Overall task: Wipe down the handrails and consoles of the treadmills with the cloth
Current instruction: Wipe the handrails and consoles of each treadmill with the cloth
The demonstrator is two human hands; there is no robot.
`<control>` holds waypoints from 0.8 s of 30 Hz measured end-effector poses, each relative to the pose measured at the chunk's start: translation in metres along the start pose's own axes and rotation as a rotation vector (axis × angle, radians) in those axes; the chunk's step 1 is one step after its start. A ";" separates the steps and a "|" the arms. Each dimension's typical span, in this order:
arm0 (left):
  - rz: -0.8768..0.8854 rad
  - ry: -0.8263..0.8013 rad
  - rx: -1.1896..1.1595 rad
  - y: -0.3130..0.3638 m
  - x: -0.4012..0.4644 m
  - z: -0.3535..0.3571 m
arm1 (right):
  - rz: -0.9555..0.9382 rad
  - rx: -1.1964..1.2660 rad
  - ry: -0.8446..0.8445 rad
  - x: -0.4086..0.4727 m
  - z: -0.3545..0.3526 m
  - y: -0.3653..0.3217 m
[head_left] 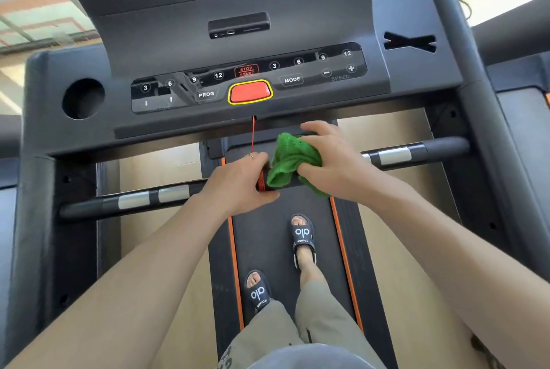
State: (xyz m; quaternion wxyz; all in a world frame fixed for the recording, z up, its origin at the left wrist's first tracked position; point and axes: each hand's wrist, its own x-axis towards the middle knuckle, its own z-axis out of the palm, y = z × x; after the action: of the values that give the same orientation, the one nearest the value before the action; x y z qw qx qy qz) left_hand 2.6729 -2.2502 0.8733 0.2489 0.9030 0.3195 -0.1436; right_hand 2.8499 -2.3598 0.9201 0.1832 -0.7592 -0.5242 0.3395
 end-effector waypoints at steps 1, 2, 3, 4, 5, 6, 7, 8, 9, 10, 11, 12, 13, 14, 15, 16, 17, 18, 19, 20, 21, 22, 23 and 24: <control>0.011 0.006 0.000 0.001 -0.001 0.000 | 0.002 0.017 0.068 -0.004 -0.002 -0.004; 0.020 0.009 0.005 0.002 -0.001 0.000 | -0.014 -0.022 0.138 -0.006 -0.003 -0.007; 0.021 0.010 0.009 0.002 -0.001 0.000 | -0.050 -0.113 0.196 -0.009 -0.001 -0.009; 0.013 0.010 0.012 0.002 -0.001 0.000 | -0.097 -0.217 0.218 -0.010 0.003 -0.011; 0.000 0.005 0.019 0.002 -0.001 0.001 | -0.146 -0.310 0.194 -0.011 0.008 -0.014; -0.002 -0.004 0.031 0.001 0.000 0.001 | -0.186 -0.396 0.126 -0.013 0.014 -0.017; 0.012 -0.015 0.045 0.000 0.000 0.000 | -0.221 -0.473 0.057 -0.015 0.020 -0.017; 0.027 -0.020 0.047 0.000 0.001 0.000 | -0.245 -0.530 0.000 -0.015 0.025 -0.016; 0.034 -0.018 0.041 0.000 0.000 0.000 | -0.262 -0.571 -0.038 -0.015 0.029 -0.013; 0.034 -0.013 0.035 -0.001 -0.001 0.000 | -0.279 -0.602 -0.054 -0.015 0.031 -0.011; 0.031 -0.011 0.033 -0.001 -0.001 0.000 | -0.291 -0.616 -0.067 -0.014 0.032 -0.008; 0.029 -0.009 0.033 -0.001 -0.001 0.000 | -0.297 -0.618 -0.089 -0.012 0.033 -0.007; 0.029 -0.011 0.032 -0.001 -0.001 0.000 | -0.293 -0.598 -0.128 -0.011 0.033 -0.007; 0.031 -0.011 0.031 -0.002 -0.001 0.001 | -0.275 -0.561 -0.176 -0.007 0.032 -0.007; 0.036 -0.010 0.030 -0.002 -0.001 0.002 | -0.247 -0.522 -0.218 -0.002 0.031 -0.007; 0.039 -0.007 0.030 -0.003 0.000 0.002 | -0.217 -0.486 -0.241 0.005 0.031 -0.005; 0.039 -0.004 0.034 -0.004 0.000 0.003 | -0.199 -0.479 -0.242 0.011 0.031 -0.005; 0.036 -0.001 0.044 -0.005 0.001 0.004 | -0.193 -0.513 -0.227 0.018 0.035 -0.006; 0.034 0.007 0.060 -0.005 0.002 0.005 | -0.198 -0.578 -0.194 0.023 0.041 -0.007; 0.036 0.019 0.082 -0.005 0.002 0.006 | -0.197 -0.637 -0.145 0.027 0.048 -0.008; 0.038 0.034 0.101 -0.004 0.003 0.007 | -0.183 -0.676 -0.092 0.029 0.056 -0.008; 0.037 0.047 0.114 -0.004 0.003 0.007 | -0.166 -0.690 -0.045 0.031 0.061 -0.009; 0.030 0.054 0.120 -0.003 0.003 0.008 | -0.147 -0.698 -0.027 0.033 0.064 -0.010; 0.022 0.057 0.125 -0.003 0.004 0.009 | -0.137 -0.704 -0.041 0.037 0.063 -0.009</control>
State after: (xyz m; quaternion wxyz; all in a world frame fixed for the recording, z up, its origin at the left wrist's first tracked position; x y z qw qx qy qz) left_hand 2.6729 -2.2511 0.8631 0.1847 0.9238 0.3070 -0.1349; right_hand 2.8072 -2.3275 0.8701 -0.0781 -0.7319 -0.6622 0.1402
